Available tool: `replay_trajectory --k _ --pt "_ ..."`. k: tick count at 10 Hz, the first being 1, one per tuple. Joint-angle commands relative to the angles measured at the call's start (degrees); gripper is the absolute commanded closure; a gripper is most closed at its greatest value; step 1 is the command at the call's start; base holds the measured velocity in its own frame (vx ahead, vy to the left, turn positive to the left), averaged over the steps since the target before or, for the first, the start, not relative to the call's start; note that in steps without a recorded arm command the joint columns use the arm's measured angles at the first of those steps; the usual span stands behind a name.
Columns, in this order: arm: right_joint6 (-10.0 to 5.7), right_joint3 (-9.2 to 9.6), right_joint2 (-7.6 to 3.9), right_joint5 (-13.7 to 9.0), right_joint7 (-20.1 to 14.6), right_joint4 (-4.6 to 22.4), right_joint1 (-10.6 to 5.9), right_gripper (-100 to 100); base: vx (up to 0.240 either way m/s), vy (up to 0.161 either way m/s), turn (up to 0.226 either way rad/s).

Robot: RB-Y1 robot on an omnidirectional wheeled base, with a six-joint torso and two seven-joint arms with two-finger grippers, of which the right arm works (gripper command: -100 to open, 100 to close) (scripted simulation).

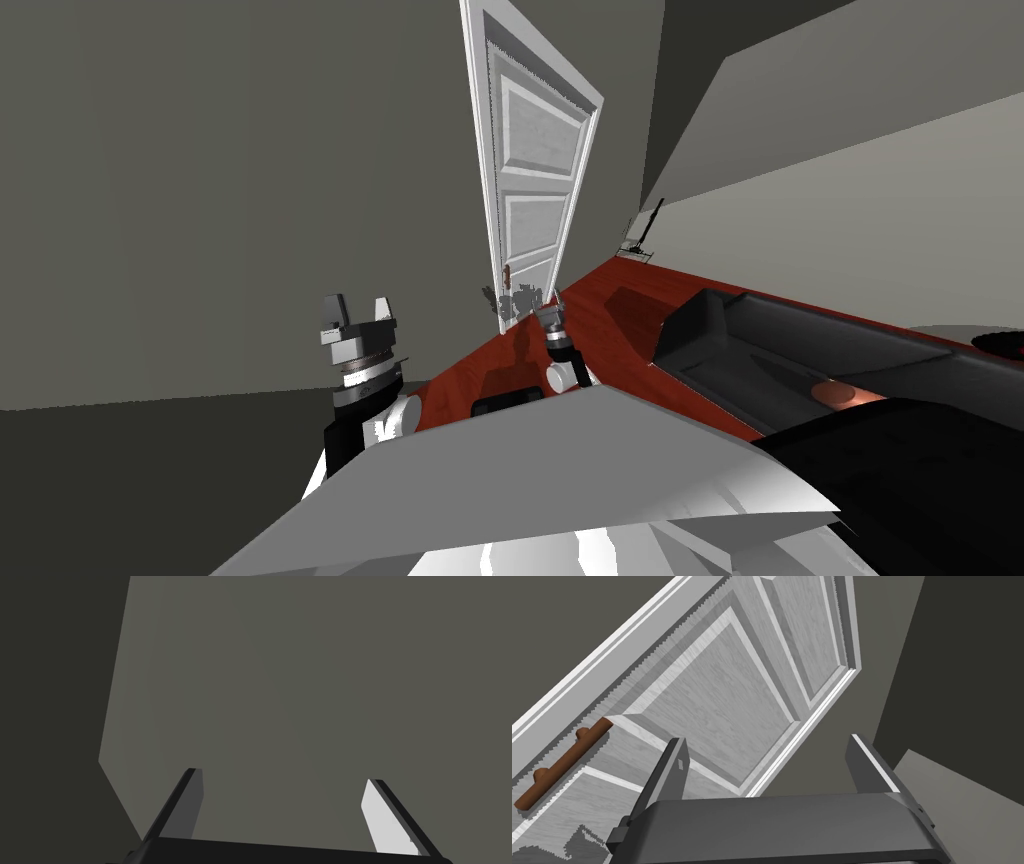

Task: Pull the door open

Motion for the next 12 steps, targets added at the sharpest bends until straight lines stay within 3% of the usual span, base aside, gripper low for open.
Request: replay_trajectory --k 1,8,9,11,12 --pt "-0.26 0.66 -0.43 -0.71 -1.68 0.69 -0.21 -100 0.062 -0.011 0.037" --pt "-4.01 7.25 -4.59 -7.55 -12.59 11.14 -4.62 -100 0.073 -0.014 0.092" --pt "-4.01 7.25 -4.59 -7.55 -13.21 11.36 -4.62 -100 0.066 -0.012 0.015" --pt "-5.28 9.49 -5.99 -9.88 -16.68 14.93 -6.12 -100 0.063 -0.013 0.08" --pt "-5.28 9.49 -5.99 -9.88 -17.13 14.99 -6.12 -100 0.059 -0.015 0.041"
